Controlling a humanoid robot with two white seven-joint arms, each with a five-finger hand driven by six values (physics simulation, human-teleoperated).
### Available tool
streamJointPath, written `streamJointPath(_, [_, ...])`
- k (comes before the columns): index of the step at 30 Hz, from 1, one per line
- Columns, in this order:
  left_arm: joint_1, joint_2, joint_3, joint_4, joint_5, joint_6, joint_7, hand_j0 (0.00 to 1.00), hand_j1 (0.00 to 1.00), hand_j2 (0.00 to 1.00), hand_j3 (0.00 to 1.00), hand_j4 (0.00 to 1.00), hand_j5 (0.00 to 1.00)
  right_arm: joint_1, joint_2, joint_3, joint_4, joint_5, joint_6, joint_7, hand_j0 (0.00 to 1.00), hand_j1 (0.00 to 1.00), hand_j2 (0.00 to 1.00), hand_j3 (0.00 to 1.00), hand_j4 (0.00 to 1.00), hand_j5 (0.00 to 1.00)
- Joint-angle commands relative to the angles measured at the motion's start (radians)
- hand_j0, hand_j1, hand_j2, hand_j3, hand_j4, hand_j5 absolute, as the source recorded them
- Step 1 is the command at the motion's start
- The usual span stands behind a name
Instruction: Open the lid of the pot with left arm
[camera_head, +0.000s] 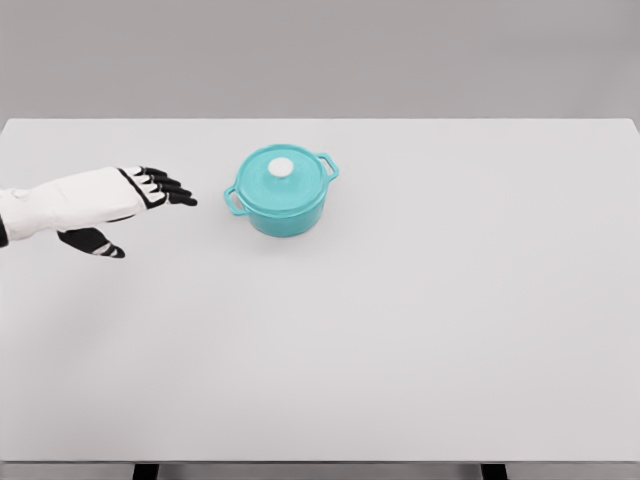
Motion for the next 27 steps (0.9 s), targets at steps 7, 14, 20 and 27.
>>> streamJointPath(7, [-0.003,-0.005,-0.003,-0.001,0.003,-0.003,-0.001,1.00,1.00,1.00,1.00,1.00,1.00,0.014,0.000,-0.001,0.005,0.000,0.001,0.000,1.00,1.00,1.00,1.00,1.00,1.00])
streamJointPath(14, [-0.159,0.049,-0.120,0.037,0.102,-0.003,-0.001,1.00,1.00,1.00,1.00,1.00,1.00,0.015,0.000,-0.001,0.005,0.000,0.001,0.000,1.00,1.00,1.00,1.00,1.00,1.00])
streamJointPath(20, [-0.615,-0.034,-0.606,0.137,0.107,-0.003,-0.001,1.00,1.00,1.00,1.00,1.00,1.00,0.015,0.000,-0.001,0.005,0.000,0.001,0.000,1.00,1.00,1.00,1.00,1.00,1.00])
streamJointPath(27, [-0.724,-0.201,-0.646,0.304,0.106,-0.003,-0.001,1.00,1.00,1.00,1.00,1.00,1.00,0.014,0.000,-0.001,0.005,0.000,0.001,0.000,1.00,1.00,1.00,1.00,1.00,1.00])
